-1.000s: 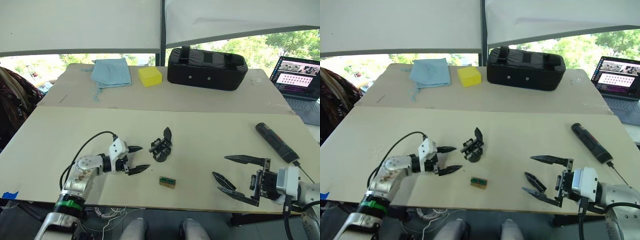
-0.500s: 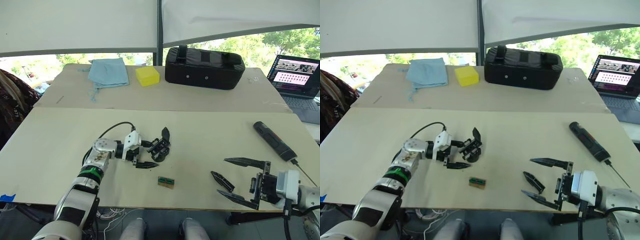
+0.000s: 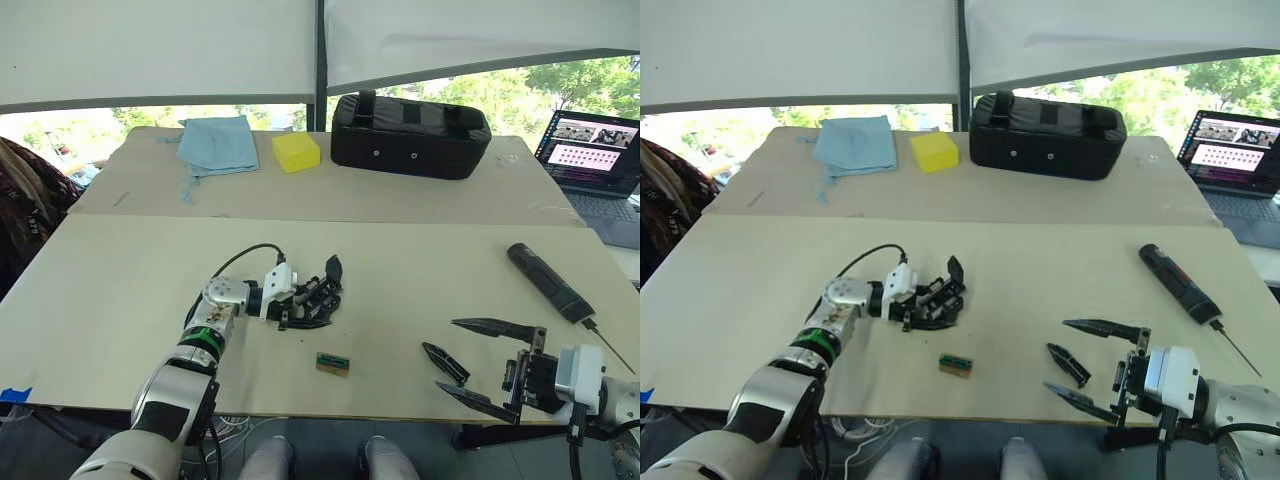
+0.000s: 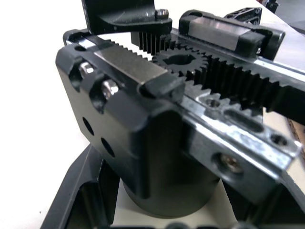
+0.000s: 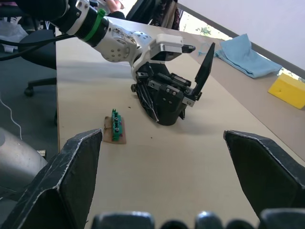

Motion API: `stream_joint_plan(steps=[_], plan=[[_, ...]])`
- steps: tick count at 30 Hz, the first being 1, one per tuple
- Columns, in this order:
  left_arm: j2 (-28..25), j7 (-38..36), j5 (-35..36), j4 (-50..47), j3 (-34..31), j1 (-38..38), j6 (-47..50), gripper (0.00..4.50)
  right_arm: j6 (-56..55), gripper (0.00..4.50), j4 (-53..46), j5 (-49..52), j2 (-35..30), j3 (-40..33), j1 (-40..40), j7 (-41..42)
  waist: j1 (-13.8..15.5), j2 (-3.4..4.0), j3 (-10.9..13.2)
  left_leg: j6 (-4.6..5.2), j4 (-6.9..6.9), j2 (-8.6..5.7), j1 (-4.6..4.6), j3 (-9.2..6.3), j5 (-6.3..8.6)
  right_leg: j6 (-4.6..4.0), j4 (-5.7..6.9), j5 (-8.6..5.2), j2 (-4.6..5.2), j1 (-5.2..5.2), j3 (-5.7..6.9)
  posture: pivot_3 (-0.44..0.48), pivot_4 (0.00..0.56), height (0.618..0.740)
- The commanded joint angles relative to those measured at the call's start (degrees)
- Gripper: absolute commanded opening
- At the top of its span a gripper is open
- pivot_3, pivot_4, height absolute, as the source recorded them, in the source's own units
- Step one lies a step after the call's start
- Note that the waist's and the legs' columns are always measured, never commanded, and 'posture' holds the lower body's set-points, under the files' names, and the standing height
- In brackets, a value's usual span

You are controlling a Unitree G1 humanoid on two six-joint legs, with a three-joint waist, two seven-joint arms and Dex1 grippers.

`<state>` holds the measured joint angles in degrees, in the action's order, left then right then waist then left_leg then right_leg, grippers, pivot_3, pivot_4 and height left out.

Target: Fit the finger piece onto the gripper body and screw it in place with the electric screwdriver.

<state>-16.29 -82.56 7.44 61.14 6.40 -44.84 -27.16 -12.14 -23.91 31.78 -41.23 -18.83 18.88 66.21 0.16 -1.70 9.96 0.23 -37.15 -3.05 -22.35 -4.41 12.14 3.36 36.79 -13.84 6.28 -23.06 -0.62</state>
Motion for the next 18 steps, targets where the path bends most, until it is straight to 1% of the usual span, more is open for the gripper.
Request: stream_joint_plan(steps=[1, 6, 9, 11, 14, 18], plan=[[-1.0, 0.6, 3.3, -7.6, -2.5, 3.8, 3.6, 2.37, -0.3, 4.5, -1.3, 0.5, -0.5, -1.6, 0.3, 0.0, -0.3, 0.01, 0.0, 0.01, 0.01, 0.02, 0.01, -0.01, 0.0, -0.12, 0.01, 0.07, 0.0, 0.0, -0.01, 0.0, 0.15, 0.74], [-0.1, 9.6, 5.4, -25.8, -3.7, 11.5, 14.6, 2.37, -0.5, 4.5, -1.3, 0.3, -0.1, -0.9, 0.3, -0.2, -0.3, 0.01, 0.0, 0.01, 0.0, 0.11, 0.02, -0.02, 0.01, -0.15, 0.03, 0.09, 0.01, 0.0, -0.04, 0.0, 0.15, 0.74], [0.8, 17.1, 4.1, -37.4, -2.7, 16.7, 20.6, 2.37, -0.4, 4.5, -1.3, 0.5, 0.0, -0.8, 0.6, 0.0, -0.2, 0.01, 0.0, 0.01, -0.01, 0.11, 0.01, -0.04, 0.01, -0.15, 0.03, 0.09, 0.03, -0.01, -0.05, 0.0, 0.15, 0.74], [1.6, 22.1, 2.5, -42.9, -1.6, 19.2, 24.6, 2.37, -0.3, 4.5, -1.2, 0.5, 0.0, -0.7, 0.7, 0.0, 0.0, 0.01, 0.0, 0.01, -0.01, 0.1, 0.01, -0.04, 0.01, -0.22, 0.02, 0.14, 0.04, -0.01, -0.06, 0.0, 0.15, 0.74], [3.2, 27.5, 0.9, -48.6, 0.3, 21.6, 29.3, 2.37, -0.2, 4.5, -1.1, 0.3, 0.0, -0.5, 0.5, -0.1, 0.4, 0.01, 0.0, 0.01, -0.02, 0.1, 0.01, -0.04, 0.01, -0.17, 0.01, 0.13, 0.04, 0.0, -0.06, 0.0, 0.15, 0.74], [3.3, 29.8, -1.6, -51.4, 3.7, 23.4, 29.7, 2.37, 0.1, 4.5, -1.1, 0.2, 0.0, -0.1, 0.1, -0.3, 0.5, 0.01, 0.0, 0.01, -0.02, 0.08, 0.01, -0.02, 0.01, -0.09, -0.01, 0.1, 0.04, 0.0, -0.07, 0.0, 0.15, 0.74]])
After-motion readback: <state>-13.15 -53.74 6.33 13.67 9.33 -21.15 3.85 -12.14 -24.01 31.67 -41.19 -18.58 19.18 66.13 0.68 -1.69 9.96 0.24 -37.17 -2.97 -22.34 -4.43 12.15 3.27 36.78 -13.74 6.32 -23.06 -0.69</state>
